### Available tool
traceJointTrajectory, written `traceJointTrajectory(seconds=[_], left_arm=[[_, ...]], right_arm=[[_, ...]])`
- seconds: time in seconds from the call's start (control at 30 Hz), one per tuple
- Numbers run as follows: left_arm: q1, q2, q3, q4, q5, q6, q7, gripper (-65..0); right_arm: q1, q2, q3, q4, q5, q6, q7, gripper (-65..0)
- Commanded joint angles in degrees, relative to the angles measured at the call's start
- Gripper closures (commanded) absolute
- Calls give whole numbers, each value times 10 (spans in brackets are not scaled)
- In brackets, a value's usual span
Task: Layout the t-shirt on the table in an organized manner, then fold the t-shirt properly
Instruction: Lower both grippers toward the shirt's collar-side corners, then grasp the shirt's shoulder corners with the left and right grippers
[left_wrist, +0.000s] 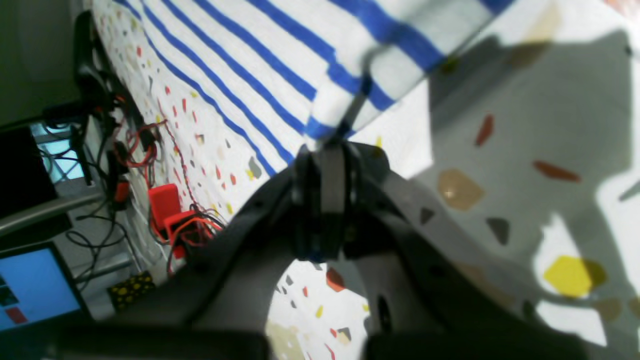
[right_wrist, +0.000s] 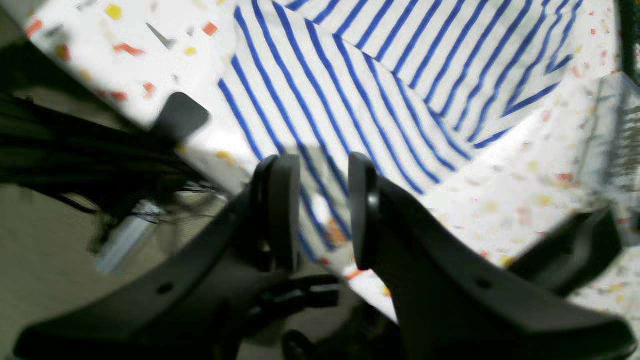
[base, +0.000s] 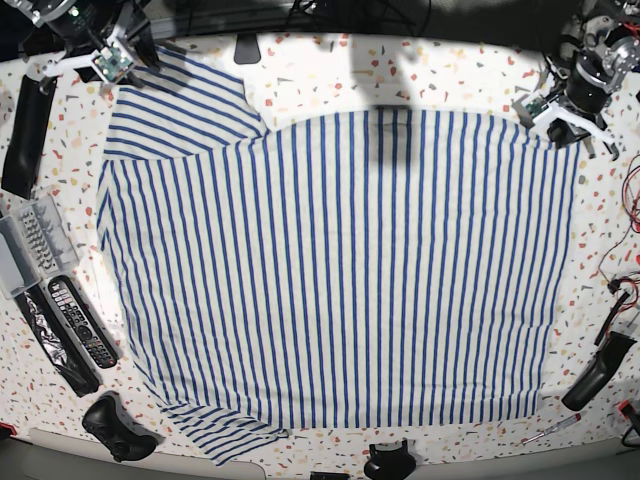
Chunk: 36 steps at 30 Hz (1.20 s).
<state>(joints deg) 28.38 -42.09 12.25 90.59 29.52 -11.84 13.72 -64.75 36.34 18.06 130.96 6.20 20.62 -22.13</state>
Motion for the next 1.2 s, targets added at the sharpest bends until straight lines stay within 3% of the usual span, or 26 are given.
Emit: traceJointTrajectory(seconds=[0.0,0.2,0.3,0.4,0.53,0.67,0.77,0.93,1.17], left_arm=[[7,-5,2,0,-16,-28,-3,0],[5,-5,2,0,16,-28,-13,0],[5,-7,2,0,37,-28,-20,0],[5,-6,2,0,36,-28,-16,0],[5,-6,2,0,35,-28,-16,0],[5,-6,2,0,35,-28,-16,0],[5,-6,2,0,35,-28,-16,0],[5,-6,2,0,35,-28,-5,0],[5,-5,2,0,35,-28,-1,0]], right_arm=[[-5,5,3,9,-17,0,11,-165],[-5,7,3,9,-220,0,10,-165],[-5,24,3,9,-286,13,-8,-165],[-5,50,2,8,-303,42,-31,-207],[-5,64,2,-3,-303,47,-34,-319],[-1,66,2,-35,-308,44,-20,-321],[5,78,-19,-83,-388,6,27,-321],[22,138,-120,-166,-516,-156,27,-321],[129,149,-263,-261,-567,-172,15,-320]])
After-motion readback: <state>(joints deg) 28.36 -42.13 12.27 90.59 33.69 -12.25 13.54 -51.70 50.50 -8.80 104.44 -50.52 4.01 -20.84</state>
